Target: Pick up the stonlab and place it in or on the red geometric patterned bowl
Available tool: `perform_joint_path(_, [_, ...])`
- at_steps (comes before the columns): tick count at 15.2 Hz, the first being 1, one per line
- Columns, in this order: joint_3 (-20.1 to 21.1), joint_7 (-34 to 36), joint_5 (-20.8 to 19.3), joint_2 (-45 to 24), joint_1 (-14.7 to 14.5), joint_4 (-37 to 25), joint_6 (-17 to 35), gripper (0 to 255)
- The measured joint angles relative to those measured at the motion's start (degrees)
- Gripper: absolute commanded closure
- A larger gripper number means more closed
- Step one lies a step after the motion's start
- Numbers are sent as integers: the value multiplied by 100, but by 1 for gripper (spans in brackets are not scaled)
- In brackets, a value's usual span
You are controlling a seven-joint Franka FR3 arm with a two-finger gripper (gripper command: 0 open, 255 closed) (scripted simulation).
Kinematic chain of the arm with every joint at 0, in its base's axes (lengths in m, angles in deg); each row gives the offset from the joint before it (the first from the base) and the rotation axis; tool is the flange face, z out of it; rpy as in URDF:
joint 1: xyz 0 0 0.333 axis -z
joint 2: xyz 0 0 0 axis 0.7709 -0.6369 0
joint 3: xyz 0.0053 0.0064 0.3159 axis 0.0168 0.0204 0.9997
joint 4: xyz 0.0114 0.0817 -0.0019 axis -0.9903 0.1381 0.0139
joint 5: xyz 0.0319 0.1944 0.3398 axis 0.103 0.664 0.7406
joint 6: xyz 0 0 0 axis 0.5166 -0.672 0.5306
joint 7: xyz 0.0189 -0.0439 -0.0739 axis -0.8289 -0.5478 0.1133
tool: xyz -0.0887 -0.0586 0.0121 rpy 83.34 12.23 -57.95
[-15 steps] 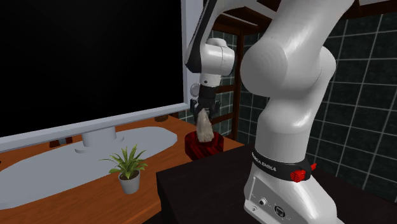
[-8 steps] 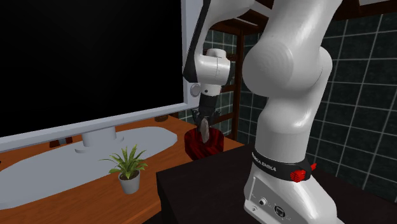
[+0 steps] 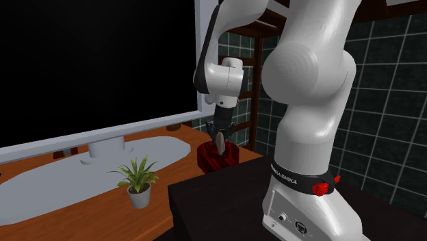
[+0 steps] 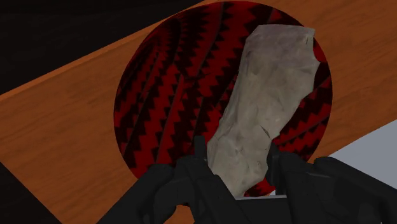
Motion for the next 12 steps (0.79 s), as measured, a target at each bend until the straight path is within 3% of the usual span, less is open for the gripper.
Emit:
perform_joint_path(1, [0,-2,3,-2,0,0,0,255])
perform_joint_path(2, [0,-2,3,-2,0,0,0,0])
perform_joint_path(8, [0,-2,3,-2,0,0,1,0])
perform_joint_path(10, [-106,443,-582,346,59,107,-203,0])
perform_joint_path(12, [-115,1112,-1486,921,300,176,-654,0])
